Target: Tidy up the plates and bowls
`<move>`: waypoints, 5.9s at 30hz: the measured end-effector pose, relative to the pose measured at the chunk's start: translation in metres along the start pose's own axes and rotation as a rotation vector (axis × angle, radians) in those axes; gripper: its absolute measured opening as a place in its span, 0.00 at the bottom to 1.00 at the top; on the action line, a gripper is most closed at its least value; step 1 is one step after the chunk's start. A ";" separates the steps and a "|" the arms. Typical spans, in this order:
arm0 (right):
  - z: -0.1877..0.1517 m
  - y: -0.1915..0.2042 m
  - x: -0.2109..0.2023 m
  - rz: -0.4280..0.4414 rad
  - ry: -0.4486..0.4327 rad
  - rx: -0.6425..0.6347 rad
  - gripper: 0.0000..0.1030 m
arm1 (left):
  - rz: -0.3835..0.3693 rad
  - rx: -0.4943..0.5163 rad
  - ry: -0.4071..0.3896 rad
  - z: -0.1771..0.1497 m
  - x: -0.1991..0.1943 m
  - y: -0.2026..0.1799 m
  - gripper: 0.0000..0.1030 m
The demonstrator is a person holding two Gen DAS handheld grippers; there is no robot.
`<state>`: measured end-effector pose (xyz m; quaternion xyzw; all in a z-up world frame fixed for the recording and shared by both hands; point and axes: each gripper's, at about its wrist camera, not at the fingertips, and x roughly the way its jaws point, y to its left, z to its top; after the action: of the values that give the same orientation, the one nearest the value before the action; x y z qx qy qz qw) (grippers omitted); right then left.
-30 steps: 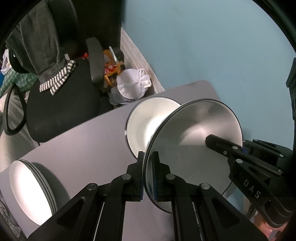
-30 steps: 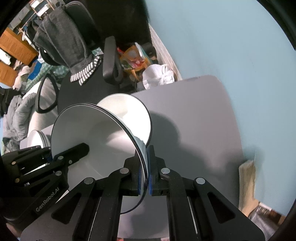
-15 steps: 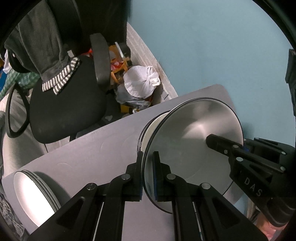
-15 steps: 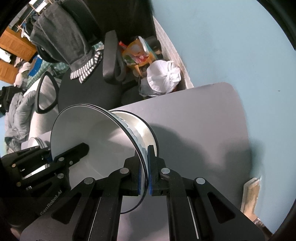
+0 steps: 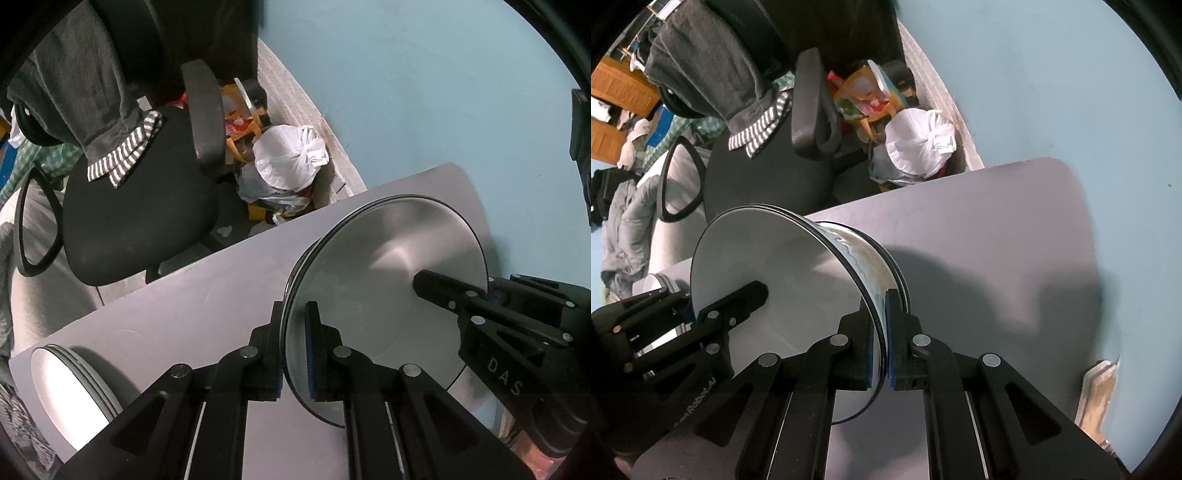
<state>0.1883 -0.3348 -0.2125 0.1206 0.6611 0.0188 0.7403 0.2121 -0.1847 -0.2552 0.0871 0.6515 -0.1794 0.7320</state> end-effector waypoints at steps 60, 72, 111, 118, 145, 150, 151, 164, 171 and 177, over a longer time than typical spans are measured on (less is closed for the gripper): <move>-0.018 0.020 -0.048 -0.152 -0.112 -0.046 0.57 | 0.025 -0.046 -0.198 -0.031 -0.086 0.018 0.52; -0.035 0.034 -0.090 -0.135 -0.218 -0.064 0.57 | 0.026 -0.016 -0.312 -0.050 -0.131 0.016 0.67; -0.005 -0.029 -0.006 0.061 -0.007 -0.022 0.69 | -0.085 -0.153 0.010 -0.001 -0.022 0.024 0.77; 0.004 -0.035 0.010 0.086 0.038 -0.023 0.69 | -0.089 -0.205 0.062 0.006 0.000 0.026 0.77; 0.008 -0.038 0.033 0.144 0.141 -0.034 0.40 | -0.232 -0.287 0.166 0.009 0.031 0.024 0.34; 0.009 -0.038 0.036 0.210 0.167 -0.009 0.24 | -0.218 -0.273 0.168 0.010 0.030 0.023 0.31; 0.008 -0.037 0.036 0.220 0.170 -0.008 0.21 | -0.217 -0.273 0.167 0.009 0.029 0.024 0.30; 0.005 -0.029 0.034 0.176 0.157 -0.040 0.17 | -0.211 -0.265 0.169 0.006 0.026 0.031 0.20; 0.005 -0.019 0.033 0.105 0.150 -0.100 0.15 | -0.201 -0.276 0.168 0.006 0.025 0.031 0.20; 0.005 -0.020 0.032 0.095 0.146 -0.091 0.14 | -0.182 -0.242 0.160 0.007 0.024 0.028 0.19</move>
<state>0.1942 -0.3486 -0.2476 0.1164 0.7052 0.0928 0.6932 0.2306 -0.1652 -0.2804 -0.0473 0.7297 -0.1576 0.6637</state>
